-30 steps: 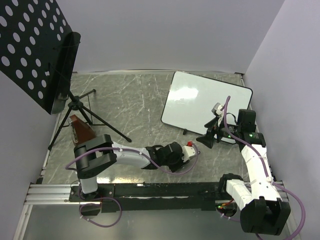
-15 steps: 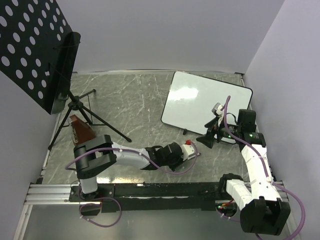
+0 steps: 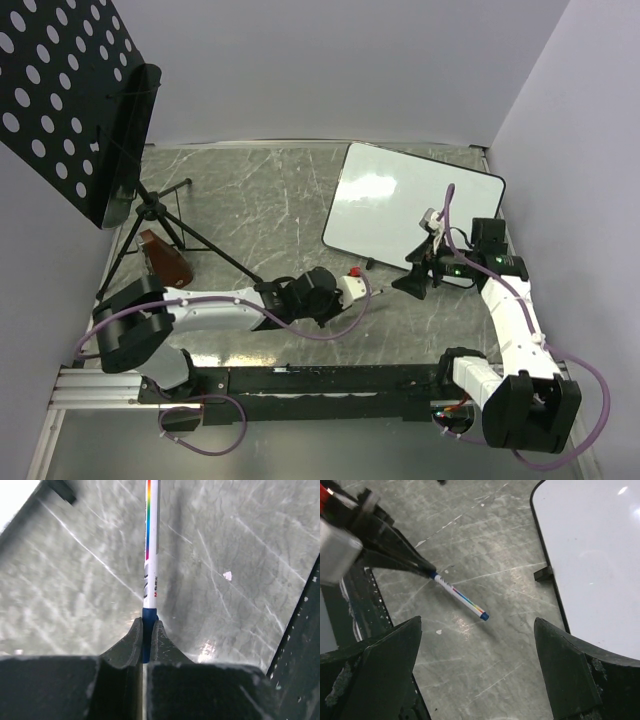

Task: Write a sentence on the whiteboard
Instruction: Pick up the whiteboard marker from the center of the board, then pass from the left arm to the right

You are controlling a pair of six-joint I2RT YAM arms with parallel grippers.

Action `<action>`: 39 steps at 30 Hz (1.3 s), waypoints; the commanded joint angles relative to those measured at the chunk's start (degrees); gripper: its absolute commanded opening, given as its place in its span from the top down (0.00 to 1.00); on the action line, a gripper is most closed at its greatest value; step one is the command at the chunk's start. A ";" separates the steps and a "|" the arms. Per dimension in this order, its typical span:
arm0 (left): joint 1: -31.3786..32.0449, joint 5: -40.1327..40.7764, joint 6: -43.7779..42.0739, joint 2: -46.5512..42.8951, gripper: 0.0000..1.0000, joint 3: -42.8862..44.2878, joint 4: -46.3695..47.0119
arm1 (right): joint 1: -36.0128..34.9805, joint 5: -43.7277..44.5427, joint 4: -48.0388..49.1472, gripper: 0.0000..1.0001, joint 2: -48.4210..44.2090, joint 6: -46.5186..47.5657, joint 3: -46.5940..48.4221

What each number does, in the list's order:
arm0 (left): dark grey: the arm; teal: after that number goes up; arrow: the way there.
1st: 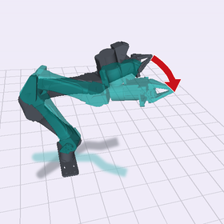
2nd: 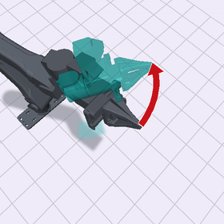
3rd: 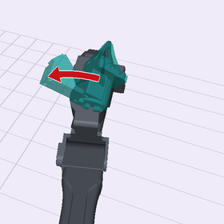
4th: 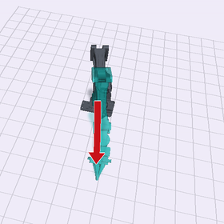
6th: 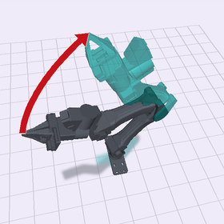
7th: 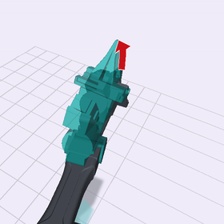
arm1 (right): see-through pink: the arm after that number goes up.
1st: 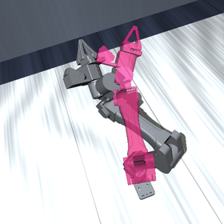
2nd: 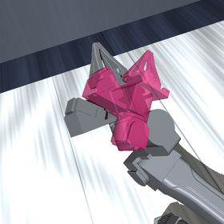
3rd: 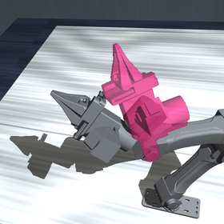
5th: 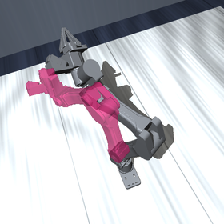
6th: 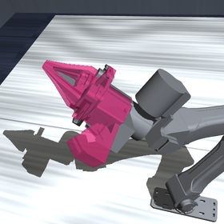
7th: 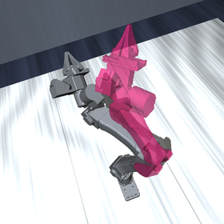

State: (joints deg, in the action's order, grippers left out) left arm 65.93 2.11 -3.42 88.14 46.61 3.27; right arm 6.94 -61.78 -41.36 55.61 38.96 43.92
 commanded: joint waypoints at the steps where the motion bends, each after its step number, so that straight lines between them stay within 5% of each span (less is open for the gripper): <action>1: -2.30 -1.58 -5.80 -5.33 0.99 1.12 -3.09 | -0.87 -4.05 -3.72 0.00 2.12 5.77 3.19; 18: -4.76 -5.09 -9.94 -14.31 0.99 2.17 -6.17 | -18.10 -5.72 -3.99 0.02 11.53 3.14 7.06; 30: -5.46 -5.80 -9.50 -15.89 0.99 0.06 -5.91 | -16.26 1.22 2.69 0.02 10.56 -4.59 5.91; 39: -6.25 -9.40 -7.92 -16.16 0.99 -0.47 -3.97 | -16.26 -5.89 1.64 0.03 16.27 -7.23 6.88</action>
State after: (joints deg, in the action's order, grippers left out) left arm 59.99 -4.10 -12.36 73.36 46.19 -3.77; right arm -9.47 -62.43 -41.10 70.08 32.99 48.90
